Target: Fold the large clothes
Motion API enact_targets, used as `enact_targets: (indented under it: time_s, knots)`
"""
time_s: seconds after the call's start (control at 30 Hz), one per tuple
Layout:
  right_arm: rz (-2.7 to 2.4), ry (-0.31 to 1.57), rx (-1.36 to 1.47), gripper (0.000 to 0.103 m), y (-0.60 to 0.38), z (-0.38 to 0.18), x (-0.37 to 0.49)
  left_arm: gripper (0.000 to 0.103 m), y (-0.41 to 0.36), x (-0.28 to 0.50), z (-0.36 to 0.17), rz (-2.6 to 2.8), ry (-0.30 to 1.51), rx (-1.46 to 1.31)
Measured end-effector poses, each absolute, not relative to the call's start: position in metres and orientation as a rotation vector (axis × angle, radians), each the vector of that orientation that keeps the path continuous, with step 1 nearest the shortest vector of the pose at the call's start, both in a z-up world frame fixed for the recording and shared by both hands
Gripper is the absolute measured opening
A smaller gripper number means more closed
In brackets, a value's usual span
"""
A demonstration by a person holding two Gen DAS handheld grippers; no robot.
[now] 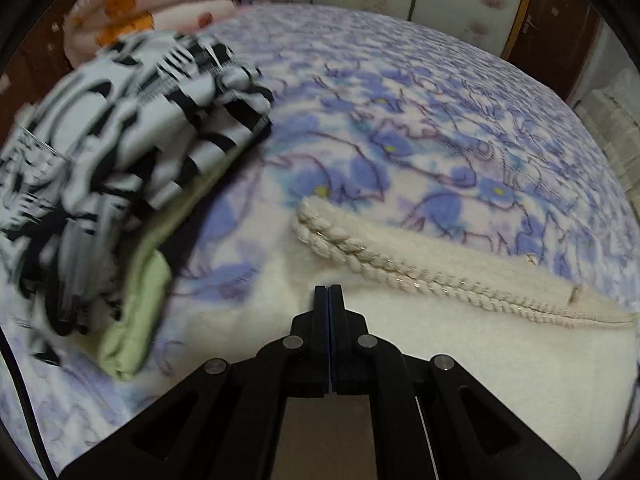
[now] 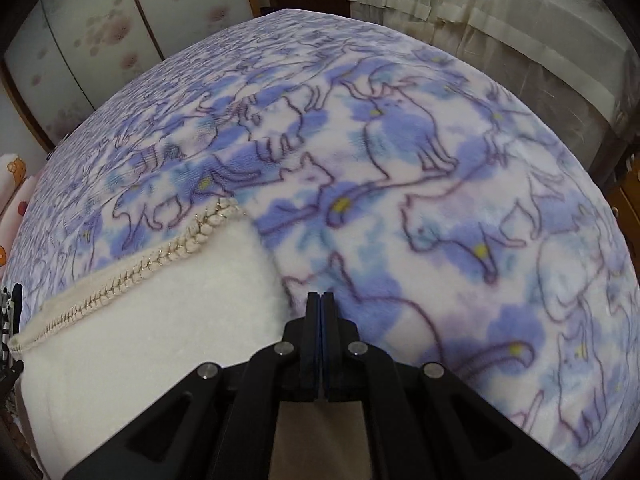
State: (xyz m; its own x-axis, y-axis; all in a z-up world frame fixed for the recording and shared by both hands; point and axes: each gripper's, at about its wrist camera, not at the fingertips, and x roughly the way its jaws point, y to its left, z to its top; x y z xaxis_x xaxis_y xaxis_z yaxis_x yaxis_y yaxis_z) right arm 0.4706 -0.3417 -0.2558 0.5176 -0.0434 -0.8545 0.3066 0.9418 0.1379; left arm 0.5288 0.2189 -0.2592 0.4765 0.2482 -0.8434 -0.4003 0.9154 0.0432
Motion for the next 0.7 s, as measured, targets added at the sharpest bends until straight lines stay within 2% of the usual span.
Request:
enact_targets:
  time_s: [0.07,0.2,0.47,0.7]
  knots:
    - [-0.204,0.996,0.262,0.000,-0.338,-0.251,0.463,0.007,0.224,0.523,-0.257,0.562,0.986,-0.060]
    - [-0.194,0.994,0.240,0.000,-0.325,-0.235,0.458,0.011,0.269,0.496,-0.260,0.524,1.013,-0.336]
    - [0.020,0.983,0.291,0.000,-0.258,-0.184,0.459,0.012,0.284,0.433,-0.252,0.529,1.047,-0.403]
    - [0.270,1.138,0.298,0.000,-0.163,-0.179,0.461,0.012,0.278,0.365,-0.252,0.497,1.084,-0.529]
